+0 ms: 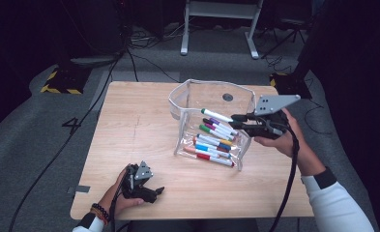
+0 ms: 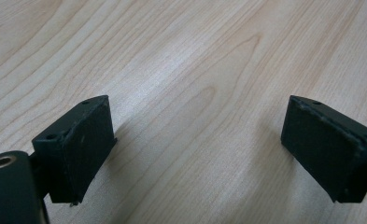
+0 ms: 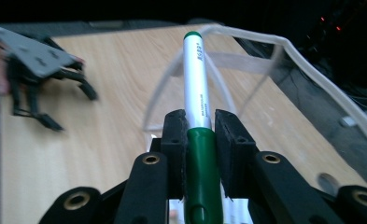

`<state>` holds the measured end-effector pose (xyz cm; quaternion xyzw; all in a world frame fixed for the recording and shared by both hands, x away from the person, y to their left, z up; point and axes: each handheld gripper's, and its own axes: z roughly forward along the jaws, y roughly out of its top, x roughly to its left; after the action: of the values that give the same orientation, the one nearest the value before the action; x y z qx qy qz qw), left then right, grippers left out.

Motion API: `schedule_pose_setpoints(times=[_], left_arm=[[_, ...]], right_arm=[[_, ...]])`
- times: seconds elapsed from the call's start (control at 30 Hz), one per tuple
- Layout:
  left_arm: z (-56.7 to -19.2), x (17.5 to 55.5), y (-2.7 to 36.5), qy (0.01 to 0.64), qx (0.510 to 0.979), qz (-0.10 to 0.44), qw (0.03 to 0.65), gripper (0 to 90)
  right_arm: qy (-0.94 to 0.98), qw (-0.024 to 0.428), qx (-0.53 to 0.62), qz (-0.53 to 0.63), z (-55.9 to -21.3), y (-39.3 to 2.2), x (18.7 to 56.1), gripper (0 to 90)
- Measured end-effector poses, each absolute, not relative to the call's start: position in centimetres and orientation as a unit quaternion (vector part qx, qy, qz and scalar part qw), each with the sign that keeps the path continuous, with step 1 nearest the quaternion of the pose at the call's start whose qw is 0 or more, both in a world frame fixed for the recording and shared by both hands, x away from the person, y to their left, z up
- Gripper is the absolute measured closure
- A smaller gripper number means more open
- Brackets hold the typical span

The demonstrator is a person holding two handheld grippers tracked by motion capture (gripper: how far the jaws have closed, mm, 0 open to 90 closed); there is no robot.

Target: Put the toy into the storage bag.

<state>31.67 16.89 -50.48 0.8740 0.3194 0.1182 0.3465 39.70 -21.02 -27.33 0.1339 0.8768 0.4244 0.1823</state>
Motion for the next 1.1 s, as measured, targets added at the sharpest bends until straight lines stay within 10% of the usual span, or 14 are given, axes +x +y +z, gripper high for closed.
schedule_pose_setpoints(times=[0.77, 1.1], left_arm=[[-50.5, 31.7, 16.9, 0.319, 0.874, 0.118, 0.347, 9.8], [-50.5, 31.6, 16.9, 0.320, 0.873, 0.119, 0.347, 9.8]], right_arm=[[0.948, 0.081, 0.165, 0.260, -32.5, -18.3, 47.9, 73.8], [0.893, 0.161, 0.222, 0.358, -29.8, -22.1, 45.7, 40.0]])
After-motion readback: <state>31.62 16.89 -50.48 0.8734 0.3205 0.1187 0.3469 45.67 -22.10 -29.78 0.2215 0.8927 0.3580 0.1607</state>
